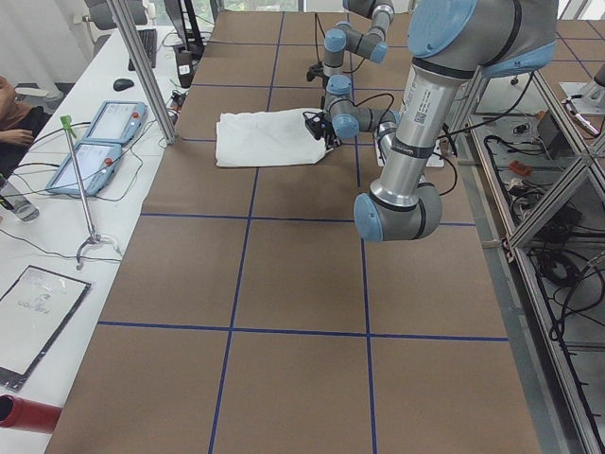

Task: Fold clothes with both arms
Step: 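Move the right gripper to the other near corner while the left gripper holds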

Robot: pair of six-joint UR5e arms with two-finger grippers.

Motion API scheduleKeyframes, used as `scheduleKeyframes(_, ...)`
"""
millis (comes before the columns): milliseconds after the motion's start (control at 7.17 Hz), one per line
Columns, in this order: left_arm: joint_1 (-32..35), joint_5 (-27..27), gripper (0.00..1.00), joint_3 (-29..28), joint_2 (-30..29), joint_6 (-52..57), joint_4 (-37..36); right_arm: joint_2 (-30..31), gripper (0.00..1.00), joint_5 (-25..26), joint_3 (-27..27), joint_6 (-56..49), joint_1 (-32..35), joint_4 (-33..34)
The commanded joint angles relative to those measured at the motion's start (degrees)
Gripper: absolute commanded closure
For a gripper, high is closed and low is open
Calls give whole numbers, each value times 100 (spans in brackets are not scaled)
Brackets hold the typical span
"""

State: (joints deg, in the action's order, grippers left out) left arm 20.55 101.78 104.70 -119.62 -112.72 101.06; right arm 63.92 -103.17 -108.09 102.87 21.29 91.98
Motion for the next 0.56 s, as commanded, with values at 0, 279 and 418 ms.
scheduleKeyframes(0,-8,0,100,6,-8,-5,2,33,0,95,199,278,-142,82)
scheduleKeyframes(279,-16,0,100,15,-26,-5,2,-11,0,104,262,278,-265,92)
scheduleKeyframes(418,-16,0,100,15,-44,-5,2,15,0,104,253,278,-335,92)
